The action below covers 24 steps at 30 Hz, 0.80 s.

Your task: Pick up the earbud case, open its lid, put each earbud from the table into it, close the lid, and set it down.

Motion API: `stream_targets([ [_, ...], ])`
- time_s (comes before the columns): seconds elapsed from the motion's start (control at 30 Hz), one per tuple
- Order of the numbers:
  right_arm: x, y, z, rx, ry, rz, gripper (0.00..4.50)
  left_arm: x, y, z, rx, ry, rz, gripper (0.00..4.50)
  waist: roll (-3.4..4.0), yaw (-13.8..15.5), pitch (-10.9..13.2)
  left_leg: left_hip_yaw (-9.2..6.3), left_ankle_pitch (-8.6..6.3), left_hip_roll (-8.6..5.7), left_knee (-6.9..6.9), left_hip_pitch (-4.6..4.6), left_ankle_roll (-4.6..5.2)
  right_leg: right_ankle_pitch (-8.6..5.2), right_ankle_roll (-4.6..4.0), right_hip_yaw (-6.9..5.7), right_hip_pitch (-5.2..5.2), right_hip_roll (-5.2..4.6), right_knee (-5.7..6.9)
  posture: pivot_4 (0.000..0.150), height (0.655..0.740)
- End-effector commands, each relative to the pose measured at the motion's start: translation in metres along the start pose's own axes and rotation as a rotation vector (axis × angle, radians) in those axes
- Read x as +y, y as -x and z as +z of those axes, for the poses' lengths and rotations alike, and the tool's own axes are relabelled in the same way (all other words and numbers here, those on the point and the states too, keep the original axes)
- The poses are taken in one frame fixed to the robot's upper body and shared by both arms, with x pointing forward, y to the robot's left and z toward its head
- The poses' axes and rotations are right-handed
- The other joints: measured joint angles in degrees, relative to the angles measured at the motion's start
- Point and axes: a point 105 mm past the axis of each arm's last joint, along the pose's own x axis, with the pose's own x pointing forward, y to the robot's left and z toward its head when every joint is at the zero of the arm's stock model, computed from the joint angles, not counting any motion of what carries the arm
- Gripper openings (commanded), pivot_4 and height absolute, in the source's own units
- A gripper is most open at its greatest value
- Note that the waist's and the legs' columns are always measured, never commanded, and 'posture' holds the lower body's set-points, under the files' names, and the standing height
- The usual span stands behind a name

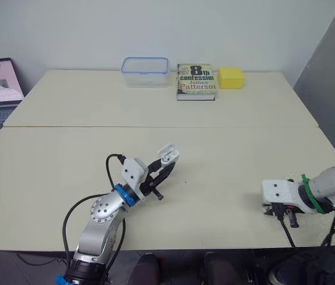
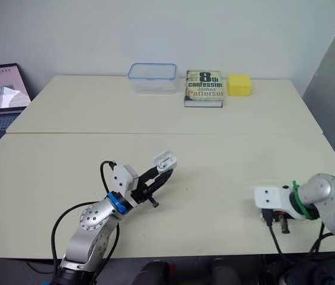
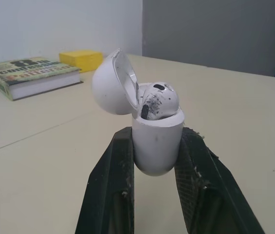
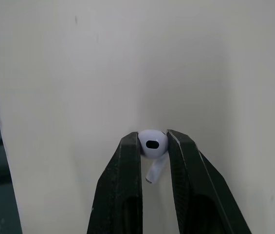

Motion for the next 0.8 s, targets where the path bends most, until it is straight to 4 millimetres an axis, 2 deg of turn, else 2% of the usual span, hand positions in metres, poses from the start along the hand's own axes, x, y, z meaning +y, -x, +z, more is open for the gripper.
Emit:
stream_targets([
  [0.03, -0.025, 0.019, 0.065, -0.319, 0.044, -0.142, 0.39, 0.0, -0.003, 0.012, -0.053, -0.031, -0.003, 0.75, 0.0, -0.2, 0.0, 0.0, 0.0, 0.0, 0.01, 0.01, 0.0, 0.0, 0.0, 0.01, -0.01, 0.01, 0.03, 0.15, 0.74],
  [0.17, -0.035, 0.03, 0.123, -0.688, 0.023, -0.239, 0.39, 0.0, -0.006, 0.013, -0.062, -0.034, -0.007, 0.75, -0.01, 0.2, 0.0, -0.16, 0.0, 0.01, -0.01, -0.11, 0.0, 0.0, 0.0, -0.12, -0.07, 0.04, 0.05, 0.15, 0.74],
  [0.27, -0.037, 0.036, 0.152, -0.91, -0.022, -0.304, 0.39, -0.001, -0.008, 0.014, -0.068, -0.034, -0.012, 0.75, -0.01, 0.5, 0.0, -0.27, 0.0, -0.03, -0.01, -0.22, 0.0, 0.02, -0.04, -0.2, -0.1, 0.0, 0.05, 0.15, 0.74],
  [0.33, -0.037, 0.037, 0.164, -0.997, -0.053, -0.33, 0.39, -0.001, -0.01, 0.015, -0.072, -0.033, -0.016, 0.75, -0.01, 0.4, 0.0, -0.25, 0.0, -0.06, 0.02, -0.23, 0.0, 0.04, -0.07, -0.17, -0.12, -0.03, 0.07, 0.15, 0.74],
  [0.6, -0.039, 0.018, 0.19, -1.139, 0.017, -0.505, 0.39, -0.004, -0.017, 0.018, -0.092, -0.024, -0.028, 0.75, 0.0, 0.2, 0.0, -0.22, 0.0, -0.02, -0.01, -0.16, 0.0, 0.02, -0.03, -0.15, -0.14, 0.02, 0.12, 0.15, 0.74],
  [0.8, -0.037, 0.0, 0.196, -1.161, 0.081, -0.531, 0.39, -0.002, -0.018, 0.018, -0.095, -0.025, -0.029, 0.75, 0.0, 0.1, 0.0, -0.22, 0.0, 0.0, -0.01, -0.14, 0.0, 0.03, -0.05, -0.15, -0.14, 0.03, 0.14, 0.15, 0.74],
])
